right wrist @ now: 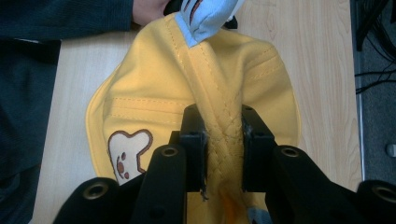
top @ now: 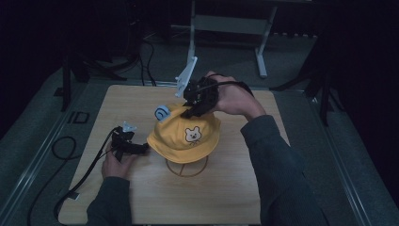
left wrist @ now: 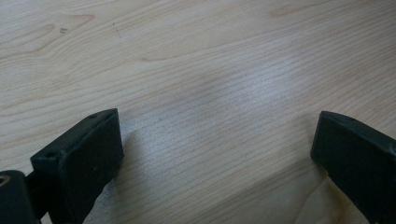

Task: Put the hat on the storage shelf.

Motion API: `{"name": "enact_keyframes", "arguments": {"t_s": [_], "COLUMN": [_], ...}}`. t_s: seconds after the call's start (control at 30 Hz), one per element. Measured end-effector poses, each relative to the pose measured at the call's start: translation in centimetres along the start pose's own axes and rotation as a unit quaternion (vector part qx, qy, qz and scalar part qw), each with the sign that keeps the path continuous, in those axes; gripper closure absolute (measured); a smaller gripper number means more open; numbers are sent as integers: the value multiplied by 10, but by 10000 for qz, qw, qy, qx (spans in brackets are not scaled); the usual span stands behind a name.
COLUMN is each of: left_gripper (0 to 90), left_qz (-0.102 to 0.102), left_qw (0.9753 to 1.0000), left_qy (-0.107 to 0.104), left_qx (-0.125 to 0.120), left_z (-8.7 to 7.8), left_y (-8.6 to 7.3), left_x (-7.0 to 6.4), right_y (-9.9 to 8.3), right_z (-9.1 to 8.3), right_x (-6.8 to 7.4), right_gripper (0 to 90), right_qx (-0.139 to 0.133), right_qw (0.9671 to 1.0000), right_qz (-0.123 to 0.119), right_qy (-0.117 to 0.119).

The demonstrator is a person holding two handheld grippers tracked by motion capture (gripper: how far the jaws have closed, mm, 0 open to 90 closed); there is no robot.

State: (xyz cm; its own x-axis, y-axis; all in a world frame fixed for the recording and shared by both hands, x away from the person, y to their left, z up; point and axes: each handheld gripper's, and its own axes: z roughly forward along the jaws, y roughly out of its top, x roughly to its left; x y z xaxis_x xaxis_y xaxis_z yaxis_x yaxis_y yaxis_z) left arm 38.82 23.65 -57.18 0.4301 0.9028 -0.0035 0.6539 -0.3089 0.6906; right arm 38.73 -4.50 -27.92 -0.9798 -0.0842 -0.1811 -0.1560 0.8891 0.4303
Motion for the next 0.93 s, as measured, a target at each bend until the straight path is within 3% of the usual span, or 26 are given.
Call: {"name": "enact_keyframes", "arguments": {"t_s": [0.2, 0.33, 0.5, 0.7, 0.93], "left_gripper": [21, 21, 21, 21, 21], "left_qz": [4, 8, 8, 8, 6], "left_qw": [10000, 10000, 10000, 10000, 10000], "left_qy": [0, 2, 1, 2, 1], "left_qx": [5, 8, 6, 7, 5], "left_z": [0, 0, 0, 0, 0], "left_y": [0, 0, 0, 0, 0], "left_x": [0, 0, 0, 0, 0], "right_y": [-3, -4, -4, -3, -4], "right_z": [2, 2, 3, 1, -3], "right_x": [-3, -5, -6, -4, 0], "right_gripper": [669, 464, 285, 203, 174], "right_qx": [-46, -59, 25, -54, -40], "right_qw": [9999, 9991, 9978, 9974, 9977], "right_qz": [103, 335, 571, 607, 577], "right_qy": [-92, -269, -347, -377, -361]}}
